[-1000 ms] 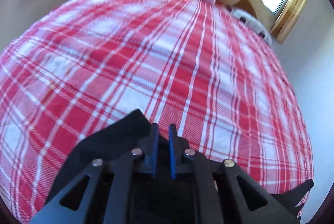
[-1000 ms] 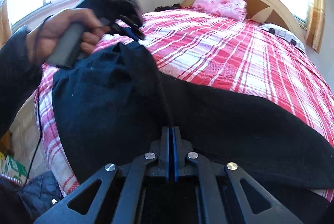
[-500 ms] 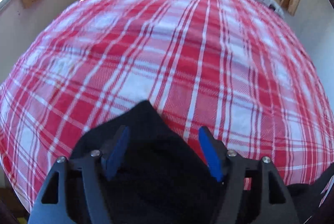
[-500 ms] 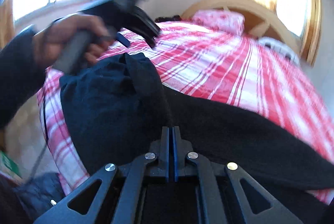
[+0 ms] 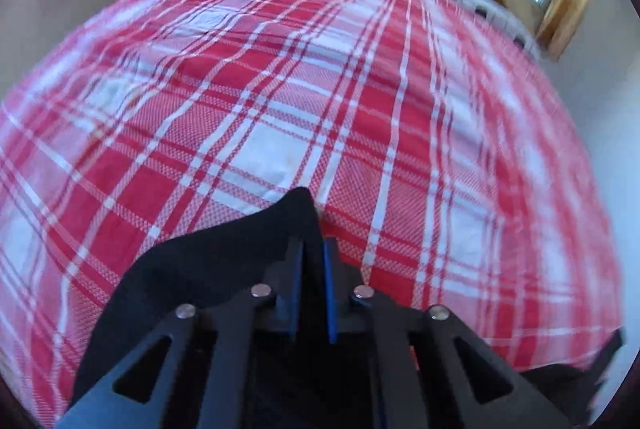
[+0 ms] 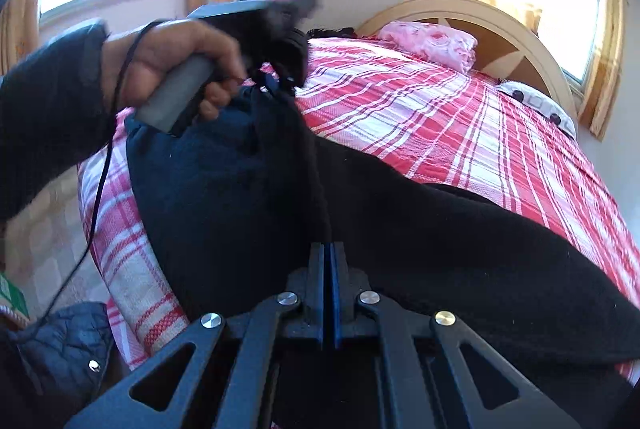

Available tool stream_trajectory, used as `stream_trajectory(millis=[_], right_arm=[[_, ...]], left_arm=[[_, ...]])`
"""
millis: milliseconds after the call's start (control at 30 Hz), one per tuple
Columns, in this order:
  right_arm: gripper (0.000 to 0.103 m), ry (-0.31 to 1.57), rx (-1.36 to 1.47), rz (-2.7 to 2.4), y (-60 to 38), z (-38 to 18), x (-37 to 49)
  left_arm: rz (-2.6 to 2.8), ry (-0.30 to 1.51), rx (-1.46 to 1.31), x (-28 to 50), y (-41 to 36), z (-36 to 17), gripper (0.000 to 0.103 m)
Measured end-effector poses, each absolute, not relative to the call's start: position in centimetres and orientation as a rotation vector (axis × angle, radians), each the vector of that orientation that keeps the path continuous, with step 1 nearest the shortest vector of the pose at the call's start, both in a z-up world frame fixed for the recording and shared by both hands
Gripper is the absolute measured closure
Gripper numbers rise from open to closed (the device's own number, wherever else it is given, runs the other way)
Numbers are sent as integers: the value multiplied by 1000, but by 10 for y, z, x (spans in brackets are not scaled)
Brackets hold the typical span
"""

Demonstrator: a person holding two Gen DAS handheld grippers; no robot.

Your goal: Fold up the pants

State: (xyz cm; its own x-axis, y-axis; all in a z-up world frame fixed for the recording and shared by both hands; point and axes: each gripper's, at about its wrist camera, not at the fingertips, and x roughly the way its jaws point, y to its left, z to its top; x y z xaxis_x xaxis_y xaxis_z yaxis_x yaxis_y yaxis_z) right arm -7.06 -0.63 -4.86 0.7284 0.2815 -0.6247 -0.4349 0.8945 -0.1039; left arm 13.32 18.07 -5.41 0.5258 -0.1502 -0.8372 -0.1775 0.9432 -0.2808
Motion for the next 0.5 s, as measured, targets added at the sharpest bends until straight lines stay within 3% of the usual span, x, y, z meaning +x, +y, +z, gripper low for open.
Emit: stream_trajectory(millis=[100, 367, 500], right_arm=[[100, 633, -242, 380, -7, -48, -69], [100, 604, -149, 359, -16, -34, -68], [100, 554, -181, 392, -12, -19, -82]], left_arm=[[-33, 937, -464, 112, 201, -37, 94], [-46, 723, -427, 22, 219, 27, 94], [-4, 726, -397, -11, 235, 16, 94]])
